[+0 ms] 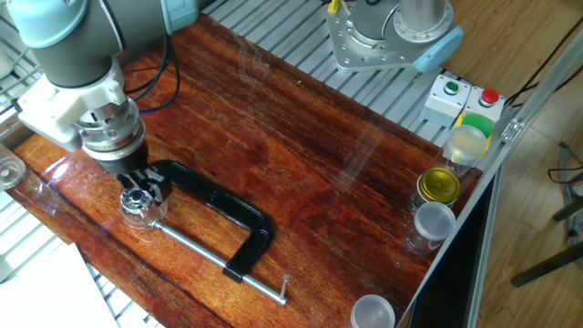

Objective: Unscrew the lid from the jar

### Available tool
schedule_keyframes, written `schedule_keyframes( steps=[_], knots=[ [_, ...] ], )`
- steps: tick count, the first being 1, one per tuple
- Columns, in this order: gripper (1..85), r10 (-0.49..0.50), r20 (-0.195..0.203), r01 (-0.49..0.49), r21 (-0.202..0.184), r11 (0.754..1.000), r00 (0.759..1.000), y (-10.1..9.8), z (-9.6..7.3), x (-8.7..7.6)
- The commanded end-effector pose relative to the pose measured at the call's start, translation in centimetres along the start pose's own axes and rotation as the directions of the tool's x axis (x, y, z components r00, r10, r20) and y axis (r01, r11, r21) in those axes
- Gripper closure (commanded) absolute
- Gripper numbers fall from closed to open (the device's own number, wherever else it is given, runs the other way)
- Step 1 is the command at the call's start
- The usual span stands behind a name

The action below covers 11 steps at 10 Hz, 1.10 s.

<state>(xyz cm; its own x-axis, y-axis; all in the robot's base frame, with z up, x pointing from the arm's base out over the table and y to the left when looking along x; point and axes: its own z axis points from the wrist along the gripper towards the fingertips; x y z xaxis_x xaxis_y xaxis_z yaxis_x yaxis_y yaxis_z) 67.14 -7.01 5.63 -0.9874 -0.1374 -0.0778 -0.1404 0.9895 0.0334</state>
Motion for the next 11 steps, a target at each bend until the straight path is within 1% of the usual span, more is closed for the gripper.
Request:
schedule_keyframes(
  steps=[1, 4, 8, 9, 10, 11],
  knots=[
    [24.0, 0.024, 0.000, -0.024, -0.004, 1.000, 1.000, 0.05, -0.20, -0.18],
    [24.3, 0.043, -0.012, -0.043, -0.004, 0.999, 0.999, 0.27, -0.37, -0.08],
    [25.7, 0.069, -0.024, -0.069, 0.009, 0.998, 0.997, 0.17, -0.51, -0.10],
    [25.7, 0.071, -0.019, -0.070, 0.005, 0.998, 0.997, 0.30, -0.51, -0.29],
    [25.7, 0.054, 0.004, -0.054, -0.006, 0.999, 0.999, 0.55, -0.44, -0.85],
    [25.7, 0.044, 0.009, -0.044, -0.011, 0.999, 0.999, 0.63, -0.40, -0.85]
  ],
)
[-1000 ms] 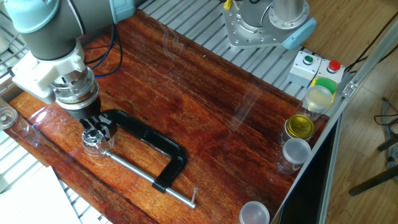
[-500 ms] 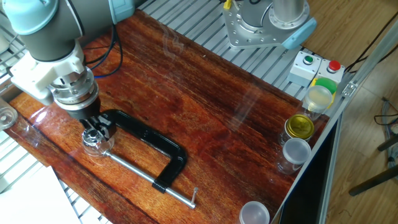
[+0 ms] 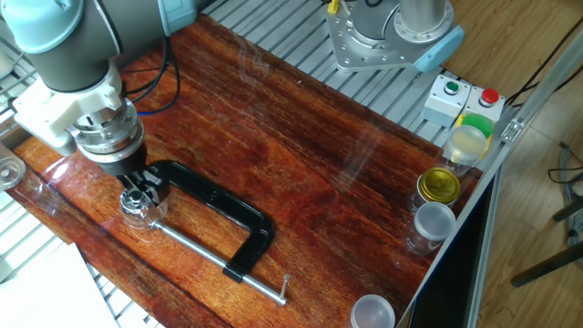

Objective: Unscrew the lid from the jar

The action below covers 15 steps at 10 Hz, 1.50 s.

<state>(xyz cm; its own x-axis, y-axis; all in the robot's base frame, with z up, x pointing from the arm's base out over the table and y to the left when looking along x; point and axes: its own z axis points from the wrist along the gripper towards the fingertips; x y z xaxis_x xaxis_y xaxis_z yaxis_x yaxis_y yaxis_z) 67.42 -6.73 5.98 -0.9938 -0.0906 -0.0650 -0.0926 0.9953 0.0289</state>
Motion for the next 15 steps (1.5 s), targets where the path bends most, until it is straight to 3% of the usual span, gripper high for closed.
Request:
schedule_keyframes(
  steps=[1, 4, 15],
  knots=[
    [25.3, -0.014, 0.020, 0.014, -0.022, 1.000, 1.000, 0.4, -0.1, -0.2],
    [25.3, -0.027, 0.018, 0.027, -0.038, 0.999, 0.999, 0.6, -0.2, 0.4],
    [24.3, -0.038, 0.002, 0.038, -0.018, 0.999, 0.999, 0.1, -0.3, -0.8]
  ],
)
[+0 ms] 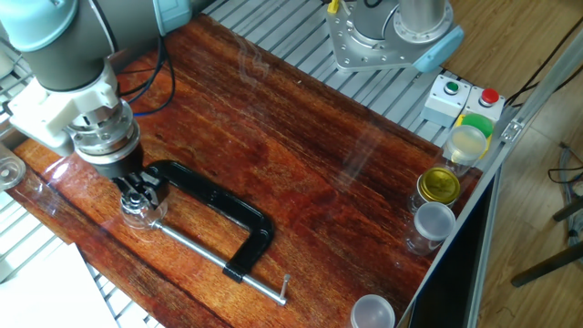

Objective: Unscrew the lid from the jar

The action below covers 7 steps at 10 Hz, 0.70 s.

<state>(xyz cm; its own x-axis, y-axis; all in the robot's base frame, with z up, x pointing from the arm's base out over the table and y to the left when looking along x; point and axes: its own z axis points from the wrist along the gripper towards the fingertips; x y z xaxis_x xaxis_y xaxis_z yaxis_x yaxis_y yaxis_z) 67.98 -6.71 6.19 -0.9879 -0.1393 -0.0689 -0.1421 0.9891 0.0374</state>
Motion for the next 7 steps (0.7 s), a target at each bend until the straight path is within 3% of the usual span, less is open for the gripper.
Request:
schedule_keyframes(
  steps=[1, 7],
  knots=[
    [25.0, 0.014, -0.001, -0.014, -0.002, 1.000, 1.000, -0.03, -0.17, -0.18],
    [26.3, 0.035, 0.001, -0.035, 0.006, 0.999, 0.999, 0.00, -0.31, -0.53]
  ],
)
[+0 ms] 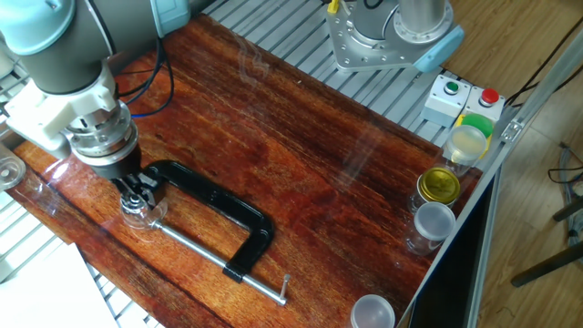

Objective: Unscrew the lid from the jar

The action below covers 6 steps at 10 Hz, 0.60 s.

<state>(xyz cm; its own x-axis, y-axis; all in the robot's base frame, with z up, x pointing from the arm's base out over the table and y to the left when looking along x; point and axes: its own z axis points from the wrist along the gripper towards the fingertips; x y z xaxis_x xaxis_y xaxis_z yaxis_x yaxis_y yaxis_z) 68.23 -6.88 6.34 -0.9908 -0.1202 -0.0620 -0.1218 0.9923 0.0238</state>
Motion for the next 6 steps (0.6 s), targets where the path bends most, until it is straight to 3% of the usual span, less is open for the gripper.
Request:
schedule_keyframes(
  steps=[1, 6],
  knots=[
    [26.7, 0.016, 0.009, -0.016, -0.010, 1.000, 1.000, 0.26, -0.20, -0.36],
    [40.3, -0.016, 0.018, 0.016, -0.012, 1.000, 1.000, 0.49, -0.26, -0.69]
  ],
)
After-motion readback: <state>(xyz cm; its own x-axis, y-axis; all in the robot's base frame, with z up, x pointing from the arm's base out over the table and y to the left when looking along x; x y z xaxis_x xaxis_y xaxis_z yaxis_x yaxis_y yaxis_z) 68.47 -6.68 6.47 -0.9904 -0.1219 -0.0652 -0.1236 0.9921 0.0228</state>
